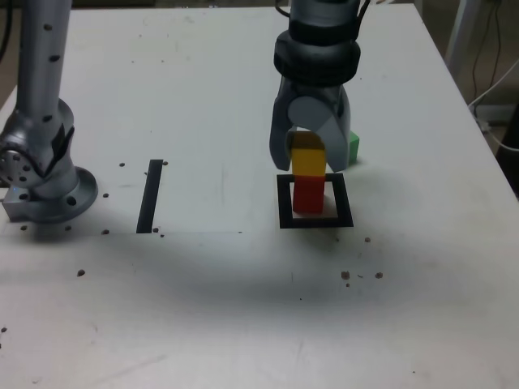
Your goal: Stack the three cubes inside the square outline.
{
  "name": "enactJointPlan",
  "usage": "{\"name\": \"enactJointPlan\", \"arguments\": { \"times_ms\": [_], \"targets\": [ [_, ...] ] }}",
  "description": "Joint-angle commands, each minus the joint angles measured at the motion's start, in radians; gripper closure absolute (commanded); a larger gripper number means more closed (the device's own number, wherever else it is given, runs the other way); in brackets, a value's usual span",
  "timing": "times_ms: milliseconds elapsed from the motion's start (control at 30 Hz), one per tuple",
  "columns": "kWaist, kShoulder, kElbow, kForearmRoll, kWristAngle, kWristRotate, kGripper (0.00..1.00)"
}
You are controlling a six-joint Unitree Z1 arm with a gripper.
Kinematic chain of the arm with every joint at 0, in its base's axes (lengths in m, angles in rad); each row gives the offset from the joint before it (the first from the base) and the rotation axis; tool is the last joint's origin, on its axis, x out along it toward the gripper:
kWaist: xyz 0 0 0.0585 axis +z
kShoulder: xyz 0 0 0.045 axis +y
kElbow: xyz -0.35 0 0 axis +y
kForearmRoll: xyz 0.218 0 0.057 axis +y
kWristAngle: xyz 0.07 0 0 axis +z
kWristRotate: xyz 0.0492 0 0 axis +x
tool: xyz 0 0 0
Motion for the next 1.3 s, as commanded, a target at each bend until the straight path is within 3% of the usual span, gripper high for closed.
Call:
{"name": "enactJointPlan", "arguments": {
  "times_ms": [0,1267],
  "targets": [
    [-0.001,0.006,0.006,0.0,0.0,0.003,0.94],
    [0.011,0.064,0.026,-0.045,0.038,0.009,0.87]
  ]
}}
